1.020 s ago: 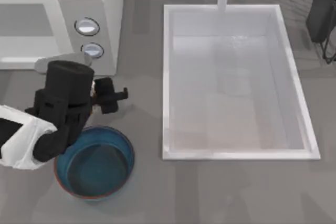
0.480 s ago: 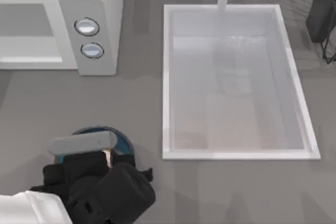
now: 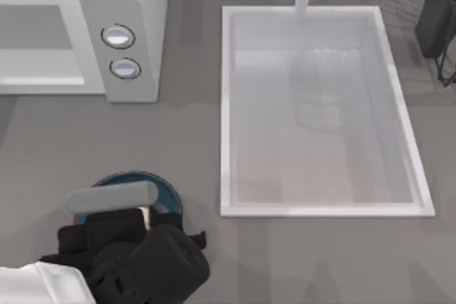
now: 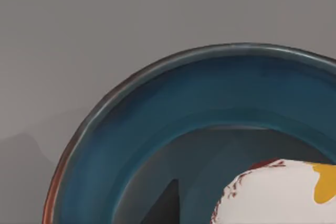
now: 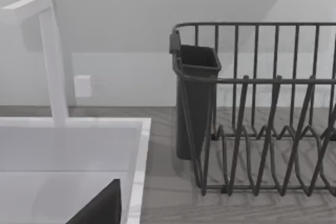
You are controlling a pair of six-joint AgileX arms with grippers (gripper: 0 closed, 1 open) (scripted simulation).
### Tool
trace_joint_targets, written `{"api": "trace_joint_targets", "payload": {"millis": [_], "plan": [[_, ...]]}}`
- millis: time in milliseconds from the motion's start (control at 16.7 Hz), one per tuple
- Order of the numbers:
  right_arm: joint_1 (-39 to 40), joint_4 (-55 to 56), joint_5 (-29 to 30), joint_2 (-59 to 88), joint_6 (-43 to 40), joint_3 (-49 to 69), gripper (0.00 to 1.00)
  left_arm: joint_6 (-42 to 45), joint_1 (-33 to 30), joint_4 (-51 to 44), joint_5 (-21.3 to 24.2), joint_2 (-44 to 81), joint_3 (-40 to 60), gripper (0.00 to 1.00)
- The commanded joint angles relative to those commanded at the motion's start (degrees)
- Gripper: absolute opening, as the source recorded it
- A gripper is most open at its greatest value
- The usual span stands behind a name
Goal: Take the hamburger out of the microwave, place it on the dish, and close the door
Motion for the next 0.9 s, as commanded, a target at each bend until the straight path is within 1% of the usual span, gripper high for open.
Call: {"api": "trace_joint_targets", "payload": {"millis": [420, 540, 840, 900], "plan": [[0.0, 0.0, 0.0, 0.0, 0.0, 0.0, 1.0, 7.22, 5.66, 15.69, 3.39, 8.47, -0.85, 0.0], [0.0, 0.0, 0.0, 0.0, 0.0, 0.0, 1.0, 8.84, 6.96, 18.83, 4.24, 10.33, -1.2, 0.0], [0.0, 0.0, 0.0, 0.0, 0.0, 0.0, 1.0, 9.34, 7.36, 19.66, 4.56, 11.04, -1.47, 0.0], [0.0, 0.0, 0.0, 0.0, 0.0, 0.0, 1.0, 9.34, 7.36, 19.66, 4.56, 11.04, -1.47, 0.08]]}}
